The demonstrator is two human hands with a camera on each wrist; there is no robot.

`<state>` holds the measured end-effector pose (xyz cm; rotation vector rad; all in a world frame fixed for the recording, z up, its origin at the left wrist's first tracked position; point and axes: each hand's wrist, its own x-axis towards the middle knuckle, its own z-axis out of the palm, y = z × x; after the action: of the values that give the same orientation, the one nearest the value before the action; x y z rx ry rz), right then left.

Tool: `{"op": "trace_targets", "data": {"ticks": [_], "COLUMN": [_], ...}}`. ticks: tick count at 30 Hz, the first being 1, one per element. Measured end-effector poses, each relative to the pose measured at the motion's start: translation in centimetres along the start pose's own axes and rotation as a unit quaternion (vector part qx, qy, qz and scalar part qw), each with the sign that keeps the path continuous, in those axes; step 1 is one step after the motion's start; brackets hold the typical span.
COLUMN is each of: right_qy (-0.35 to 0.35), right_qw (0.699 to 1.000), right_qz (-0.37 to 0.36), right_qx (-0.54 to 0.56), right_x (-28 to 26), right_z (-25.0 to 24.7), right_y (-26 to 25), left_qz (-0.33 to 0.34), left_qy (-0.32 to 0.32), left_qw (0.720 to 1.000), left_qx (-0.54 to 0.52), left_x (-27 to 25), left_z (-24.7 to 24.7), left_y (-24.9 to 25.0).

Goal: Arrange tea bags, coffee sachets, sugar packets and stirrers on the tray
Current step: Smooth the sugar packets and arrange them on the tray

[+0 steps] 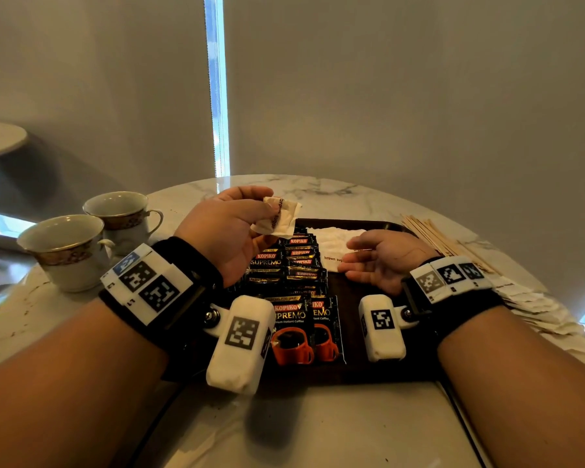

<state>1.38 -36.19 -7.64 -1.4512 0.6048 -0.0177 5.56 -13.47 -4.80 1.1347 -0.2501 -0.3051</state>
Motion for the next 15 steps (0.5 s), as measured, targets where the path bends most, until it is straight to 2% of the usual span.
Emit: {"op": "trace_targets", "data": {"ticks": [5, 8, 10, 13, 15], "right_qy": [-0.01, -0.005, 0.014, 0.065, 0.055], "right_qw": [1.0, 1.0, 0.998, 0.98, 0.965], "right_qz": [0.011, -0.005, -0.052, -0.164, -0.215], "right_qx": [0.015, 0.01, 0.024, 0.092, 0.14], "right_x": [0.2, 0.2, 0.4, 0.4, -0.4], "right_z": [0.0, 0.0, 0.0, 0.0, 0.1], "right_y": [0.0, 0.1, 0.0, -0.8, -1.6], "left_qz": [-0.005, -0.005, -0.003, -0.01, -0.014], "left_qy": [-0.005, -0.01, -0.012, -0.01, -0.015], "left_qw": [1.0, 1.0, 0.999, 0.999, 0.999], "left_qx": [-0.014, -0.029, -0.033, -0.035, -0.039], "left_x": [-0.1, -0.3, -0.4, -0.4, -0.5], "left_z": [0.0, 0.3, 0.4, 0.4, 0.4], "left_y": [0.0, 0.1, 0.1, 0.1, 0.1]}}
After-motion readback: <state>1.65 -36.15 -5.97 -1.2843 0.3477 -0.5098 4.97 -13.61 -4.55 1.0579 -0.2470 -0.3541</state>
